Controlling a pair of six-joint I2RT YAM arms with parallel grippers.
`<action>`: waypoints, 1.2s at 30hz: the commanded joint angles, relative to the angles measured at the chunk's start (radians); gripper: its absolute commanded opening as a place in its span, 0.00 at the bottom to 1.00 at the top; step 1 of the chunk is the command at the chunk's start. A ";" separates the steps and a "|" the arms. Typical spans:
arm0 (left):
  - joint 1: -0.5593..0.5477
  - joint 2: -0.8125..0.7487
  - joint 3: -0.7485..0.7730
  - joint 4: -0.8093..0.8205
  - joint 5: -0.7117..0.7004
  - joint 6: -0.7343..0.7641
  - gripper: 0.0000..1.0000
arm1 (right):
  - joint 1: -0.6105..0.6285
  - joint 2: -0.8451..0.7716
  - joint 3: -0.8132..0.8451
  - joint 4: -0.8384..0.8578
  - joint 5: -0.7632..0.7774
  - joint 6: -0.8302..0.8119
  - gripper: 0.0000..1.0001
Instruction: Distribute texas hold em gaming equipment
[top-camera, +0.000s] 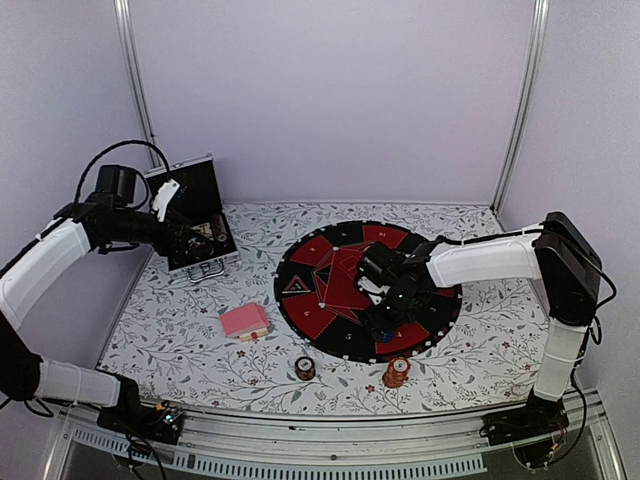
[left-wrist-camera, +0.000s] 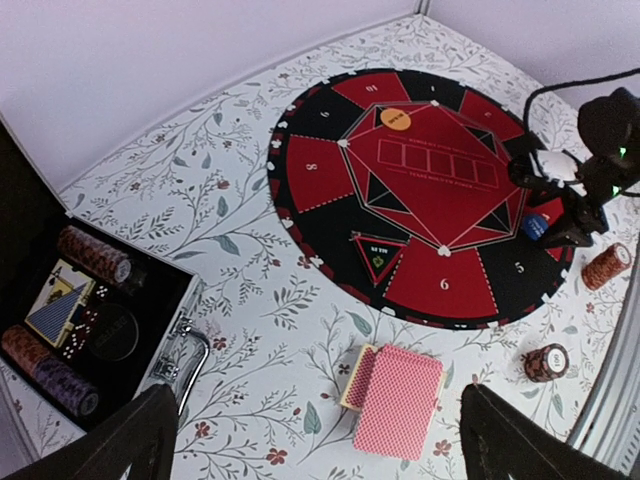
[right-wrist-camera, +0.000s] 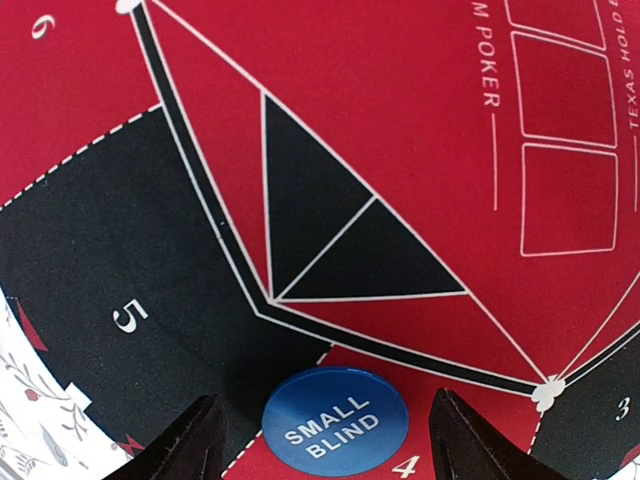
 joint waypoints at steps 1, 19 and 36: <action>-0.070 0.028 -0.035 -0.017 -0.031 0.016 1.00 | 0.004 0.014 -0.007 0.000 0.040 0.022 0.72; -0.103 0.031 -0.034 -0.029 -0.071 0.037 1.00 | -0.003 0.002 -0.092 0.047 -0.020 0.047 0.60; -0.104 0.033 -0.011 -0.043 -0.088 0.048 1.00 | -0.090 -0.123 -0.214 0.042 0.031 0.069 0.51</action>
